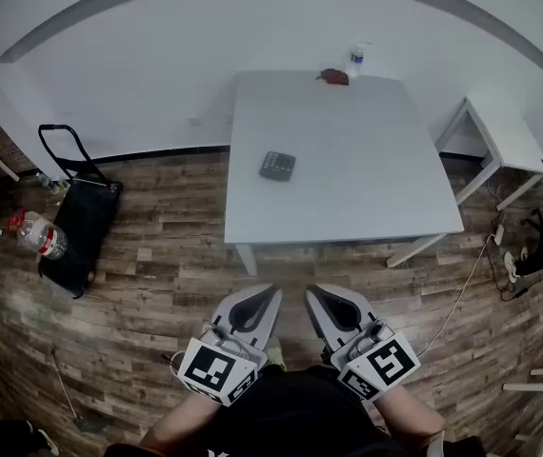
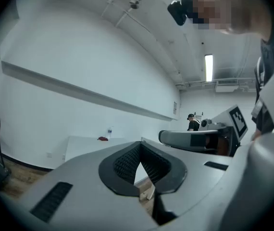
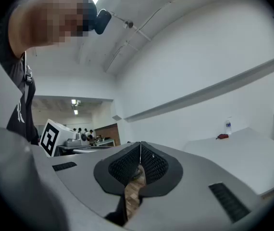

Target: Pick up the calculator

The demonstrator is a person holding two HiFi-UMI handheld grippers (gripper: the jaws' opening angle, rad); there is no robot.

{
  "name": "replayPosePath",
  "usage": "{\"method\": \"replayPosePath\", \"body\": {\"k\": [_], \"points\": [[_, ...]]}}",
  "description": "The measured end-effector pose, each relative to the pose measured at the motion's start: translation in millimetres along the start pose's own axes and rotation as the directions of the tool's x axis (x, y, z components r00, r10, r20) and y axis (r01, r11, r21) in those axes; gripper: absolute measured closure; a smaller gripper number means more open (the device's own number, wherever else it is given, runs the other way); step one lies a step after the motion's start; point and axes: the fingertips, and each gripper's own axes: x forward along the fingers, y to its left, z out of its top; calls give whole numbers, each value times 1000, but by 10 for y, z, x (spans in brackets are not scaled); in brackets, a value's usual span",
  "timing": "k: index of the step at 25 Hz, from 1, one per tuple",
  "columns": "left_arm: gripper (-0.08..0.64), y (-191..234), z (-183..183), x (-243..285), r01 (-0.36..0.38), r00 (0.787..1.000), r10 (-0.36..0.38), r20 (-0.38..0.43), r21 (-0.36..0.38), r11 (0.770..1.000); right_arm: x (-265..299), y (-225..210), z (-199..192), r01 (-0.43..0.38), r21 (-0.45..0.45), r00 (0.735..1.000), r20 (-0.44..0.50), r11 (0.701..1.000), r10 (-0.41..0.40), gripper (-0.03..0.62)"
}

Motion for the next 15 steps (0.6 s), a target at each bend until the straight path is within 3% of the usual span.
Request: {"method": "replayPosePath", "body": {"k": [15], "points": [[555, 535, 11, 568, -7, 1000, 7, -10, -1, 1000, 588, -421, 73, -10, 0, 1000, 9, 1000, 10, 577]]}}
